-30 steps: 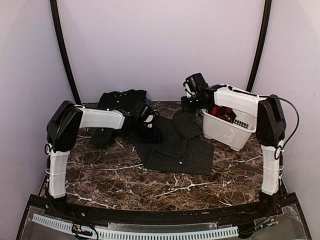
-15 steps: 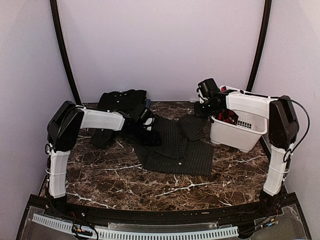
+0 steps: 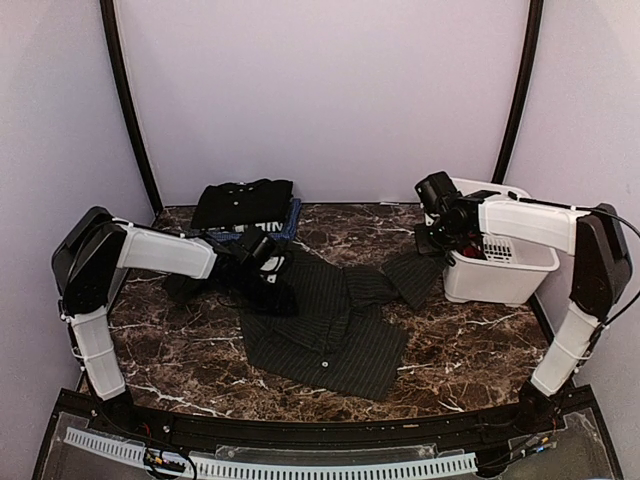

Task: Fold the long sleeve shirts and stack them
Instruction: Flatten out the crumpled shirt at the center of the board.

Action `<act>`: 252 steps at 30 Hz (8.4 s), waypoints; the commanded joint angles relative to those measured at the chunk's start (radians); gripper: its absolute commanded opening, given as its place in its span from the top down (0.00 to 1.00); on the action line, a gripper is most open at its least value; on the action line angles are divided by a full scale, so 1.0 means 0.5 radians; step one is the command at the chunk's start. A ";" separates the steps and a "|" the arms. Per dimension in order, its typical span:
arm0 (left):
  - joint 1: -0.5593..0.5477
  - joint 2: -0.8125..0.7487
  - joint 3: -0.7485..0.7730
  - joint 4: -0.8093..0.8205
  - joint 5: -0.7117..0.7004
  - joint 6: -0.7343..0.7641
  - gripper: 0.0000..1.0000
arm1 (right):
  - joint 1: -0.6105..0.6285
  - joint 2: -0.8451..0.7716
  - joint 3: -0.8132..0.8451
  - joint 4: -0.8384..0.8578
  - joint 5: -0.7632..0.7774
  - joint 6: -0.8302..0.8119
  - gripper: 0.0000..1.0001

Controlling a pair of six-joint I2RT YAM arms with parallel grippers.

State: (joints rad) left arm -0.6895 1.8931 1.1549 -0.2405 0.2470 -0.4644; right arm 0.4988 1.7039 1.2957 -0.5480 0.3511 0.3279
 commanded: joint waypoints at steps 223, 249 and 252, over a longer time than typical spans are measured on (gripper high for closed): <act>0.234 -0.045 0.449 0.020 0.008 -0.167 0.45 | 0.364 0.960 1.296 0.352 -0.493 -0.351 0.42; -0.395 -0.533 -0.157 -0.057 -0.248 -0.669 0.46 | 0.962 -0.043 -0.347 0.560 -0.292 0.635 0.38; -0.472 -0.410 -0.139 0.056 -0.246 -0.831 0.47 | 0.960 -0.026 -0.357 0.590 -0.343 0.702 0.39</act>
State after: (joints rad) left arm -0.8902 1.6310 1.0767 -0.2687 0.1349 -0.7658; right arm 0.9813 1.7061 1.1332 -0.3119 0.1947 0.5976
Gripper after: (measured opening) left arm 0.537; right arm 0.620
